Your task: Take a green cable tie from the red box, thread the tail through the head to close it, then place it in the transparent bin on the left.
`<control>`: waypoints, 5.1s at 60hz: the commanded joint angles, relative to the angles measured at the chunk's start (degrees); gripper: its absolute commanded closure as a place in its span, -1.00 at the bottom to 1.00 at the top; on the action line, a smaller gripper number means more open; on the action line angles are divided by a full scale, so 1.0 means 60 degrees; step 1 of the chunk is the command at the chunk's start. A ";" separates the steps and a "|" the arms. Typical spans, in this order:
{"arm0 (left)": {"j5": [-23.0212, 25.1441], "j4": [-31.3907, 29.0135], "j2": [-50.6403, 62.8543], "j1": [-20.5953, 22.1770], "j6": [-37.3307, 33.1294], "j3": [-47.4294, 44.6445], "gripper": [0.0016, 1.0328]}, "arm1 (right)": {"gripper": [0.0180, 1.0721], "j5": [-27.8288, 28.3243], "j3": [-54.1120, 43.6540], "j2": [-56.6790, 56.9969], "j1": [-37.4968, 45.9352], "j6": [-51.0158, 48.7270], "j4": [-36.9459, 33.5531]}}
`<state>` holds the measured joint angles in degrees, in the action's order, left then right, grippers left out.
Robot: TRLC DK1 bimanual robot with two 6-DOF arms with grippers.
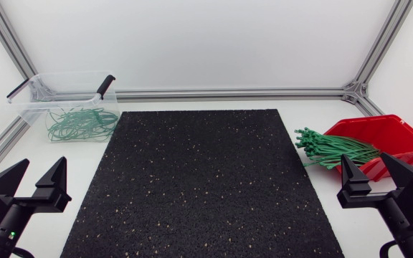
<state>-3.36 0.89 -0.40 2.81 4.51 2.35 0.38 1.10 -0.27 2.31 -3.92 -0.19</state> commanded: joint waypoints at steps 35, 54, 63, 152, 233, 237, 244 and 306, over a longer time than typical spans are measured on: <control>-0.0056 -0.0060 -0.0064 0.0045 0.0156 -0.0392 -0.94 | -0.93 0.0024 -0.0199 0.0119 -0.0077 -0.0108 0.0104; -0.0071 -0.0060 -0.0064 0.0059 0.0141 -0.0392 -0.94 | -0.93 -0.0005 0.1222 0.0060 -0.0091 -0.0269 -0.0291; -0.0056 -0.0060 -0.0064 0.0074 0.0156 -0.0392 -0.94 | -0.93 -0.0049 0.2526 -0.0980 -0.0091 -0.0621 -0.0672; -0.0056 -0.0133 -0.0050 -0.0029 0.0141 -0.0392 -0.94 | -0.80 0.0346 0.9089 -1.1717 0.1330 -1.3291 -0.7513; -0.0041 -0.0221 -0.0020 -0.0058 0.0141 -0.0377 -0.94 | -0.70 -0.0122 0.6964 -1.2406 0.1564 -1.5122 -0.7088; -0.0041 -0.0221 -0.0020 -0.0058 0.0141 -0.0377 -0.94 | -0.70 -0.0122 0.6906 -1.2245 0.1564 -1.5181 -0.6868; -0.0041 -0.0221 -0.0020 -0.0029 0.0141 -0.0377 -0.94 | -0.70 -0.0122 0.6628 -1.2039 0.1535 -1.5474 -0.6180; -0.0041 -0.0221 -0.0020 -0.0058 0.0141 -0.0377 -0.94 | 0.32 -0.0298 0.5163 -1.1717 0.1798 -1.6690 -0.2869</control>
<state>-3.33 0.82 -0.38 2.70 4.51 2.35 -0.91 33.76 -71.02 12.47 -102.13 -18.55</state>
